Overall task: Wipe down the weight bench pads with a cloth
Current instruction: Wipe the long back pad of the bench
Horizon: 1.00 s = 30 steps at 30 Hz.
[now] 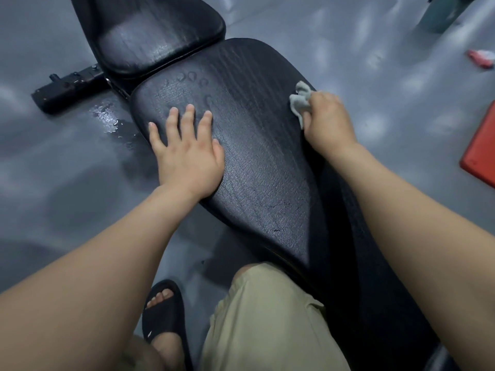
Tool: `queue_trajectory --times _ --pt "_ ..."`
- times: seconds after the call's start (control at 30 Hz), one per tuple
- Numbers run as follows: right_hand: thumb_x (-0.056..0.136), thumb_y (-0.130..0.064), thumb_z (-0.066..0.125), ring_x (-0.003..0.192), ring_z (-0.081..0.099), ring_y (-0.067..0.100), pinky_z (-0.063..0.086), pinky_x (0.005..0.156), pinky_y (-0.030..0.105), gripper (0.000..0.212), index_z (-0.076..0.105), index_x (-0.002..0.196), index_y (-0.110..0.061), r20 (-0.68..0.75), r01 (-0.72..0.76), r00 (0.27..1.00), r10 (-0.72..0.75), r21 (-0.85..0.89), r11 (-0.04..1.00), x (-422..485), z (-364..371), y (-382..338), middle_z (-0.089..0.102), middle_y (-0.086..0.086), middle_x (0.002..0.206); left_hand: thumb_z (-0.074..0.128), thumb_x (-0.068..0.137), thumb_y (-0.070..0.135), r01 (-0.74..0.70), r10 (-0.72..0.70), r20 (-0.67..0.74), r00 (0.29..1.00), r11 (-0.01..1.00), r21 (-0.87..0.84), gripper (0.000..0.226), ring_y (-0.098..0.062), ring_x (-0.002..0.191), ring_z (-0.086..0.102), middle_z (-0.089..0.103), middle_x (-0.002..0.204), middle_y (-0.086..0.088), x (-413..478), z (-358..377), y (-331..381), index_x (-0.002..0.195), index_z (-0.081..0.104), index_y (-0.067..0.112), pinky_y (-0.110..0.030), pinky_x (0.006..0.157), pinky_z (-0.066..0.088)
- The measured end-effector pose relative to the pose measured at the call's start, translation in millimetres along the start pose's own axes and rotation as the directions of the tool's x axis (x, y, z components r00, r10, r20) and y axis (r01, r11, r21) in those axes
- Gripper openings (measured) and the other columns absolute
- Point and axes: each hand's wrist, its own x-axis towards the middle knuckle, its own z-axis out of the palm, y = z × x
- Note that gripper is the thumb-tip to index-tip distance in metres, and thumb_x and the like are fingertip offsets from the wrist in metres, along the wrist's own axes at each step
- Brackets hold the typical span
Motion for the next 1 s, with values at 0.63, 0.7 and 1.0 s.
queue_trajectory --times 0.63,0.7,1.0 --pt "0.091 0.0 0.043 0.139 0.047 0.037 0.034 0.119 0.042 0.05 0.06 0.137 -0.004 0.178 0.503 0.82 -0.543 0.227 0.834 45 53 -105 0.055 0.015 0.145 0.054 0.09 0.023 0.091 -0.042 0.192 0.98 0.963 -0.254 0.052 -0.029 0.141 0.024 0.035 0.15 -0.004 2 -50 -45 0.141 0.047 0.016 -0.047 0.118 0.021" --pt "0.092 -0.006 0.043 0.13 0.052 0.039 0.039 0.115 0.043 0.048 0.062 0.136 -0.008 0.125 0.474 0.857 -0.5 0.188 0.86 70 62 -110 0.058 0.01 0.143 0.057 0.089 0.027 0.118 -0.064 0.209 0.976 0.958 -0.261 0.053 -0.03 0.14 0.024 0.033 0.148 -0.005 4 -54 -48 0.14 0.046 0.015 -0.047 0.117 0.024" --pt "0.087 -0.009 0.042 0.091 0.042 0.009 0.037 0.09 0.024 0.04 0.074 0.11 -0.007 0.116 0.401 0.887 -0.448 0.29 0.869 83 64 -176 0.072 0.003 0.115 0.062 0.088 0.03 0.206 -0.115 0.286 0.951 0.928 -0.311 0.062 -0.035 0.136 0.028 0.032 0.143 -0.013 16 -64 -75 0.14 0.04 0.004 -0.044 0.118 0.028"
